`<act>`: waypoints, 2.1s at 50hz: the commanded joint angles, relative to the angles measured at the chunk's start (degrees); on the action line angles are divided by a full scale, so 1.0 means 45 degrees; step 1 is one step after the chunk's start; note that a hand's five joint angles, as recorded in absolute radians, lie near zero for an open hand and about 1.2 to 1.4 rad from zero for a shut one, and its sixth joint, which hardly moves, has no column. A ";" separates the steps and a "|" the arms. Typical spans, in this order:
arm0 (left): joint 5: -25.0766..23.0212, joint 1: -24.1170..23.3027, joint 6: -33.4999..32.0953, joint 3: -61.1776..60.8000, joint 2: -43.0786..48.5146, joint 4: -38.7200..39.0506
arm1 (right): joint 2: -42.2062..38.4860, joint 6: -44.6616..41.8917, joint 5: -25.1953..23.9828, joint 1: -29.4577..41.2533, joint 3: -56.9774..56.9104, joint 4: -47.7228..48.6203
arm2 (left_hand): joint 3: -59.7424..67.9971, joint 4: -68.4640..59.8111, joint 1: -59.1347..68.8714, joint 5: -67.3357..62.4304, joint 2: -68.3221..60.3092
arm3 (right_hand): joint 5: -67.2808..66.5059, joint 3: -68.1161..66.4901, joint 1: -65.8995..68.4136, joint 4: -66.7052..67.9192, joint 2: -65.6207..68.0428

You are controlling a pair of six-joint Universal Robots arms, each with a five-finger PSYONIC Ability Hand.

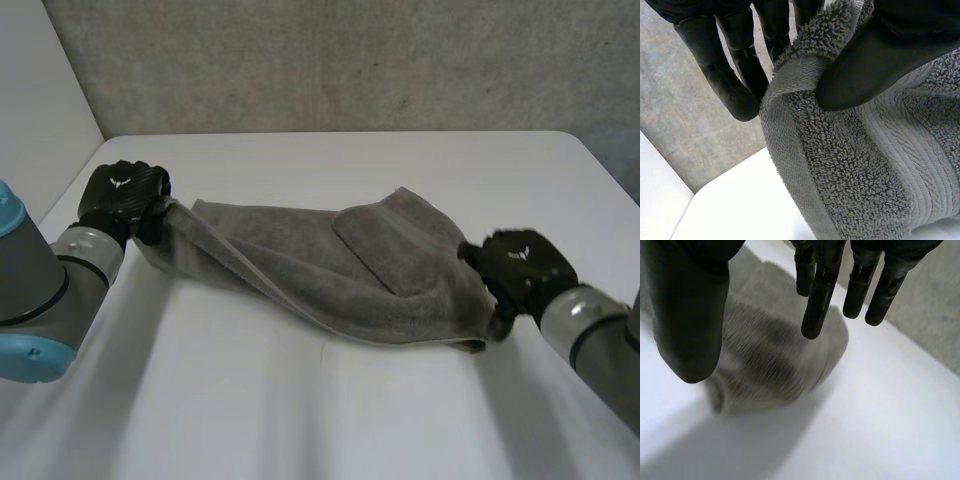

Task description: Fold the towel.

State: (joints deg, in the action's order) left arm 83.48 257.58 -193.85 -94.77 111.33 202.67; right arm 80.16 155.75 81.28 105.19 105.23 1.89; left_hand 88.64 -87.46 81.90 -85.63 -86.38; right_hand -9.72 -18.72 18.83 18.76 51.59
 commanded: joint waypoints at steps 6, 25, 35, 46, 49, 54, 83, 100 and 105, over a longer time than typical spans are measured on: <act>-0.0016 -0.0150 0.0012 -0.0014 0.0064 0.0001 | -0.0041 0.0368 -0.0132 -0.0113 0.1771 0.2018 | -0.1920 0.1658 -0.0422 0.3474 0.1418 | -0.3126 -0.3348 0.3323 0.3340 -0.3956; -0.0016 -0.0150 0.0012 -0.0072 0.0162 0.0001 | -0.2422 0.0740 -0.0210 0.0024 0.0717 0.2607 | -0.1920 0.1658 -0.0422 0.3474 0.1418 | -0.3092 -0.3314 0.3289 0.3306 -0.3990; -0.0016 -0.0130 0.0012 -0.0053 0.0181 0.0021 | -0.2658 0.0681 -0.0151 -0.0074 0.0600 0.3271 | -0.1920 0.1658 -0.0422 0.3474 0.1418 | -0.4625 -0.4847 0.4822 0.4839 -0.2457; 0.0063 -0.0013 0.0012 -0.0033 0.0162 0.0021 | -0.2990 0.0486 0.1391 -0.0386 -0.0045 0.3310 | -0.1920 0.1658 -0.0422 0.3474 0.1418 | -0.7279 -0.7501 0.7475 0.7493 0.0197; 0.0102 0.0006 0.0012 -0.0033 0.0103 0.0021 | -0.2463 0.0232 0.1626 -0.0464 -0.0104 0.3290 | -0.1920 0.1658 -0.0422 0.3474 0.1418 | -0.9970 -1.0192 1.0167 1.0184 0.2888; 0.0121 -0.0033 0.0051 -0.0053 -0.0131 0.0001 | -0.1525 -0.0471 0.1724 -0.0777 -0.0182 0.3271 | -0.1920 0.1658 -0.0422 0.3474 0.1418 | -1.3396 -1.3618 1.3593 1.3610 0.6314; 0.0082 -0.0072 0.0227 -0.0424 -0.1185 -0.0077 | -0.1162 -0.1564 0.1392 -0.1772 -0.1450 0.1122 | -0.1920 0.1658 -0.0422 0.3474 0.1418 | -1.3396 -1.3618 1.3593 1.3610 0.6314; 0.0063 0.0045 0.1419 -0.0228 -0.5092 -0.0077 | 0.3240 -0.2854 0.0200 -0.1734 -0.5103 -0.1475 | -0.1920 0.1658 -0.0422 0.3474 0.1418 | -1.3396 -1.3618 1.3593 1.3610 0.6314; -0.0054 0.0104 0.1536 0.0024 -0.5874 -0.0738 | 0.2618 -0.5035 -0.0405 -0.2064 -0.7053 -0.4691 | -0.1920 0.1658 -0.0422 0.3474 0.1418 | -1.3396 -1.3618 1.3593 1.3610 0.6314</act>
State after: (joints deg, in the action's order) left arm 83.77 257.71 -188.04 -95.68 88.66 202.12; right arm 94.33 142.17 82.56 97.29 82.25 -5.02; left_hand 88.64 -87.46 81.91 -85.64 -86.38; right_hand -67.16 -76.94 75.96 76.73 77.12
